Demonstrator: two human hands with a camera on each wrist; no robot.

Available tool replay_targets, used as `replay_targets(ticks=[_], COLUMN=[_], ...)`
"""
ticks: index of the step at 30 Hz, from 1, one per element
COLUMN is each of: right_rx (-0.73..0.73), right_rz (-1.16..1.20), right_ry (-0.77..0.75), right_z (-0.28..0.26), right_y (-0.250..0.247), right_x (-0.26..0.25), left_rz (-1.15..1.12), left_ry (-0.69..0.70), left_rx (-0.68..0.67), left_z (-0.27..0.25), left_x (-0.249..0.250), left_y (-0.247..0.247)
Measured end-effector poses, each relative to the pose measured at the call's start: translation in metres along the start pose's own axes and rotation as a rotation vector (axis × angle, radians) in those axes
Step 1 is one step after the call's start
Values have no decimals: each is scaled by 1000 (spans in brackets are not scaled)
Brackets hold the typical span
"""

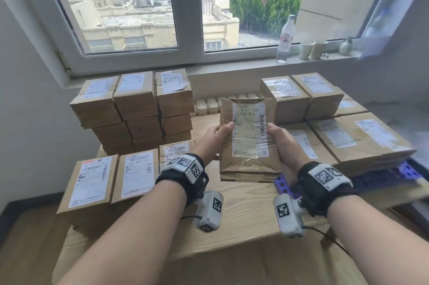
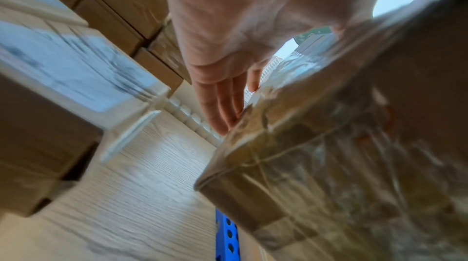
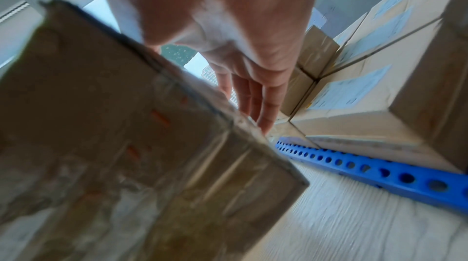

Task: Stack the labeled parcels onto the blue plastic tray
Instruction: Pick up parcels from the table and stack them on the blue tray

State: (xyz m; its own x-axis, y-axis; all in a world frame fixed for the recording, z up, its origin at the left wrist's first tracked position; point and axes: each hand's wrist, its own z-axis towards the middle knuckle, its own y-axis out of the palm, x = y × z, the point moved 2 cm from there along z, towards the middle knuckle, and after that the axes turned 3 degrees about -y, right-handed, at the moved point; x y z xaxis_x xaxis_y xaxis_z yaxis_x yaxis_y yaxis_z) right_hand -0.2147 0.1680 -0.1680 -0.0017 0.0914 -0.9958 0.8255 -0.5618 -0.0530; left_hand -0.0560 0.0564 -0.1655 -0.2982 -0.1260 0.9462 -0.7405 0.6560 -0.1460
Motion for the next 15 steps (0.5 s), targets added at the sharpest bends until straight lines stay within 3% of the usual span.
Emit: replay_targets(ticks=[7, 15], right_rx=[46, 85], right_rz=[-70, -106], right_ry=[11, 33], right_z=[8, 39], right_y=[-85, -204], right_x=[-5, 5], left_rz=[21, -58], left_ry=[21, 26], left_rx=[-96, -116], left_z=[24, 66], left_x=[27, 61], left_y=[85, 197])
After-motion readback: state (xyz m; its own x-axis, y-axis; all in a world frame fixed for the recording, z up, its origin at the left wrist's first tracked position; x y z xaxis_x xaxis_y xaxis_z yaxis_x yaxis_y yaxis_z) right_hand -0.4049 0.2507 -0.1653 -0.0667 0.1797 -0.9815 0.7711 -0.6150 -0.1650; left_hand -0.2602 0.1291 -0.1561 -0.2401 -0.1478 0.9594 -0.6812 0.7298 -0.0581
